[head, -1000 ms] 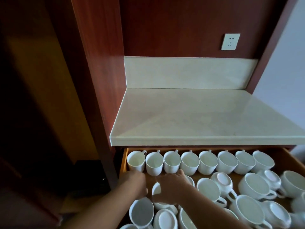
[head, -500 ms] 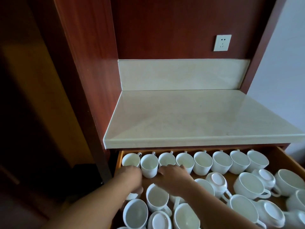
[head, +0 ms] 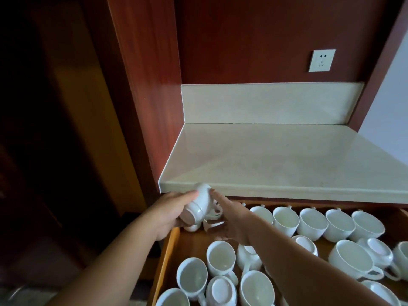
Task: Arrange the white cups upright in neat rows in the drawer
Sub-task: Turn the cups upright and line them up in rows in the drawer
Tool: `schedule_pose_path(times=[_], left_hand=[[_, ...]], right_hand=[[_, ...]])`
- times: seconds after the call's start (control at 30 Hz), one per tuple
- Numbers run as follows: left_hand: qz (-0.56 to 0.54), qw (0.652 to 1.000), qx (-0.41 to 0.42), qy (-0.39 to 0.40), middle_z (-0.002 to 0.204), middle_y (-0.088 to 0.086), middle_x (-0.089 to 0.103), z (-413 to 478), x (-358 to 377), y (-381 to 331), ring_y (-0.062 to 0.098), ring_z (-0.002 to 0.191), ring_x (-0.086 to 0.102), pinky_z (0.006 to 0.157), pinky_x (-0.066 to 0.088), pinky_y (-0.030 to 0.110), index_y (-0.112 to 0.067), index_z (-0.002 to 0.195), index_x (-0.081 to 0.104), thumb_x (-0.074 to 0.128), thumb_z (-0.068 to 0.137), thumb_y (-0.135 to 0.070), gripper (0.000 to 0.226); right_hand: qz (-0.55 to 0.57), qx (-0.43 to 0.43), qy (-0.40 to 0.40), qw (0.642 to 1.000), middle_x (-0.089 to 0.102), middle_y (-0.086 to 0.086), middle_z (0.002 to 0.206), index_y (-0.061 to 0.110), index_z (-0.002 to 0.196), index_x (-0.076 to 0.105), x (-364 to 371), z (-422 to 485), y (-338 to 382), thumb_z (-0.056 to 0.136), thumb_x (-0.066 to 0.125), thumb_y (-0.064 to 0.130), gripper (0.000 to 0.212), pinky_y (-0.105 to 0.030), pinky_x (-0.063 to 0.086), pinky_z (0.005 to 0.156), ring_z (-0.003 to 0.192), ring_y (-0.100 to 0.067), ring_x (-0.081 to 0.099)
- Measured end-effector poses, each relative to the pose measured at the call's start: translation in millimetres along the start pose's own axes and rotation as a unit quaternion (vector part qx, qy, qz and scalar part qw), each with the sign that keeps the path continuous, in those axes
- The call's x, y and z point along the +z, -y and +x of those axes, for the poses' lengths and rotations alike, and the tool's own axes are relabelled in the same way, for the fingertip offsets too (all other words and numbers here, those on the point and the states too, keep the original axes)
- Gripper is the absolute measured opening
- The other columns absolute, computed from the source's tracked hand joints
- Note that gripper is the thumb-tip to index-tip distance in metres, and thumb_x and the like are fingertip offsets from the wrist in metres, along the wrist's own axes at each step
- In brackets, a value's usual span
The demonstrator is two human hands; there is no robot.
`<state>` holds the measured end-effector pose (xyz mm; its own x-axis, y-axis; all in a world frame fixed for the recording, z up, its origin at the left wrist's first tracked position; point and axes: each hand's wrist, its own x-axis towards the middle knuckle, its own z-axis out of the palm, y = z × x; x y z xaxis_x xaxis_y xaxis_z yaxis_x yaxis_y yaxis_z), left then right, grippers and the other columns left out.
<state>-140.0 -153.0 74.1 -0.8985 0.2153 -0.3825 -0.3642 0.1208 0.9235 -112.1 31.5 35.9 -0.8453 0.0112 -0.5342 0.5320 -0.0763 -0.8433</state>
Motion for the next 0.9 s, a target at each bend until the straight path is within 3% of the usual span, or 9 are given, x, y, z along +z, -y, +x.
schedule_pose_path(times=[0.13,0.27,0.33,0.43,0.5,0.57,0.67,0.77,0.9], left_hand=[[-0.062,0.996,0.012,0.061,0.120,0.013,0.073,-4.7,2.2,13.0,0.036,0.103,0.073,0.091,0.056,0.065,-0.018,0.131,0.060,0.081,0.083,-0.022,0.052],[0.018,0.991,0.012,0.128,0.125,-0.004,0.069,-6.7,-12.3,7.9,0.025,0.113,0.068,0.087,0.060,0.049,-0.049,0.134,0.053,0.090,0.070,-0.023,0.079],[0.086,0.983,0.025,0.159,0.125,-0.005,0.070,-3.8,-18.8,3.6,0.021,0.114,0.068,0.090,0.059,0.044,-0.048,0.131,0.059,0.096,0.063,-0.031,0.079],[0.144,0.980,0.074,0.120,0.116,-0.005,0.075,2.0,-22.8,7.0,0.017,0.109,0.070,0.097,0.056,0.044,-0.037,0.121,0.068,0.094,0.055,-0.041,0.071],[0.201,0.973,0.102,0.055,0.109,-0.006,0.075,6.2,-20.4,16.8,0.015,0.103,0.070,0.095,0.056,0.044,-0.038,0.114,0.066,0.092,0.054,-0.045,0.066],[0.251,0.962,0.110,0.001,0.106,-0.008,0.070,7.6,-14.4,28.5,0.012,0.098,0.066,0.083,0.055,0.037,-0.037,0.111,0.060,0.092,0.062,-0.043,0.060],[0.349,0.927,0.129,-0.047,0.114,-0.009,0.059,12.3,-8.4,47.5,0.007,0.095,0.058,0.070,0.046,0.027,-0.029,0.119,0.050,0.091,0.066,-0.043,0.069],[0.466,0.875,0.113,-0.069,0.130,-0.001,0.042,19.5,-3.7,60.8,0.017,0.104,0.051,0.078,0.047,0.031,-0.022,0.135,0.037,0.087,0.069,-0.049,0.087],[0.536,0.836,0.100,-0.059,0.128,0.005,0.037,23.7,3.9,72.1,0.021,0.101,0.049,0.076,0.049,0.033,-0.017,0.131,0.035,0.082,0.073,-0.049,0.081]], right_hand=[[0.105,-0.050,0.010,0.993,0.070,-0.026,0.109,0.006,0.116,0.069,4.0,-3.1,2.2,0.065,0.087,0.053,0.072,-0.049,0.056,0.072,0.086,-0.040,0.070],[-0.046,-0.150,0.080,0.984,0.070,-0.012,0.093,0.008,0.109,0.074,-2.7,-17.6,9.3,0.081,0.076,0.042,0.044,-0.044,0.051,0.076,0.079,-0.027,0.066],[-0.102,-0.180,0.114,0.972,0.072,-0.007,0.092,0.009,0.110,0.074,-1.1,-20.5,14.7,0.082,0.073,0.040,0.042,-0.041,0.049,0.076,0.079,-0.023,0.064],[-0.137,-0.203,0.101,0.964,0.071,-0.004,0.086,0.013,0.104,0.076,1.6,-21.1,15.2,0.086,0.075,0.044,0.035,-0.038,0.050,0.077,0.080,-0.020,0.065],[-0.216,-0.208,0.003,0.954,0.070,0.002,0.075,0.027,0.088,0.077,-0.5,-17.2,10.0,0.091,0.069,0.053,0.027,-0.034,0.051,0.070,0.074,-0.017,0.065],[-0.395,-0.198,-0.075,0.894,0.067,-0.001,0.077,0.028,0.093,0.073,-7.9,-9.8,-2.2,0.096,0.057,0.056,0.033,-0.034,0.048,0.067,0.074,-0.022,0.064],[-0.666,-0.171,-0.053,0.724,0.061,-0.007,0.097,0.022,0.125,0.059,-10.4,-2.3,-34.0,0.095,0.047,0.050,0.043,-0.037,0.053,0.074,0.092,-0.029,0.066],[-0.668,-0.108,-0.047,0.735,0.065,-0.001,0.099,0.022,0.104,0.061,-5.2,-4.8,-55.3,0.077,0.045,0.077,0.063,-0.041,0.058,0.079,0.096,-0.024,0.067],[-0.672,-0.098,-0.077,0.730,0.058,-0.007,0.122,0.018,0.130,0.054,7.6,-2.3,-67.9,0.083,0.054,0.077,0.075,-0.037,0.047,0.077,0.114,-0.030,0.062]])
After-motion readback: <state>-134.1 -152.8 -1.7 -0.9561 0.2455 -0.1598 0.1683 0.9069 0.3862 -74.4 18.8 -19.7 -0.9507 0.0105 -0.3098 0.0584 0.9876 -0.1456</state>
